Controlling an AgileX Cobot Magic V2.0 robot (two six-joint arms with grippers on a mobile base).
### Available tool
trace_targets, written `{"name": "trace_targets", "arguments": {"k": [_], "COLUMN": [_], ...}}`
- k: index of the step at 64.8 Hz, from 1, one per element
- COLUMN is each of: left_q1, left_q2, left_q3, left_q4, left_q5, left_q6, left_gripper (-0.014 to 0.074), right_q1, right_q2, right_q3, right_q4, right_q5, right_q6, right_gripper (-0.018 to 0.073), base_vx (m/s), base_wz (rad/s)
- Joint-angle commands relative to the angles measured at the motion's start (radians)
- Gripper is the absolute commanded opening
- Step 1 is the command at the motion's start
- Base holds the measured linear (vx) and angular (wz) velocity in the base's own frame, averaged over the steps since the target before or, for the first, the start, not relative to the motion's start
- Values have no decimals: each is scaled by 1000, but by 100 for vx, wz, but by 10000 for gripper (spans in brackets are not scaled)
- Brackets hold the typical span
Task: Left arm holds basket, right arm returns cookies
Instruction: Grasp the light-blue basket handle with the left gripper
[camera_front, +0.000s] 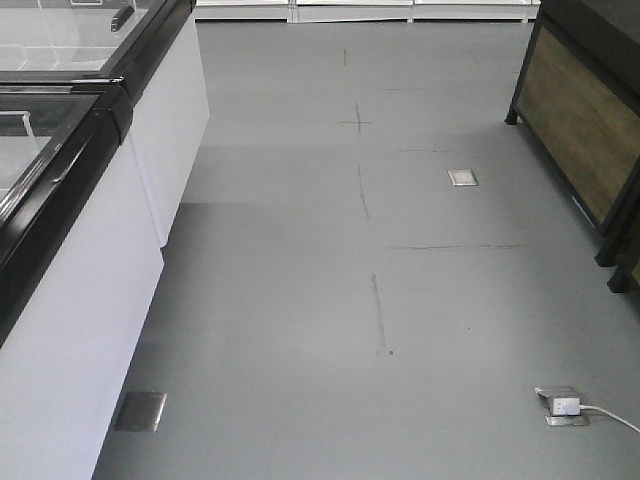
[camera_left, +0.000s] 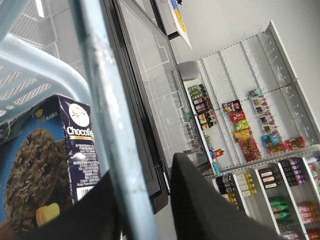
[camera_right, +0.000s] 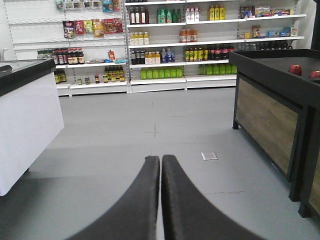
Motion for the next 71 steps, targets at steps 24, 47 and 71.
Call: {"name": "trace_targets", "arguments": {"k": [24,47,71], "left_q1": [3,3,3], "left_q2": [-25,-63,-65], "left_q3": [-38,-46,-163], "left_q4": [0,4,11], "left_q5": [48,28,87], "left_q6": [-92,-110,-108], "left_gripper": [-8,-8,-8], "right_q1": [-6,-6,-6], "right_q2": [-12,-12,-12], "right_q3": [0,0,0], "right_q4": [0,0,0], "right_q5": [-75,-75,-75], "right_q6": [-9,-9,-9], "right_gripper": [-8,-8,-8], "base_vx": [0,0,0], "base_wz": [0,0,0]}}
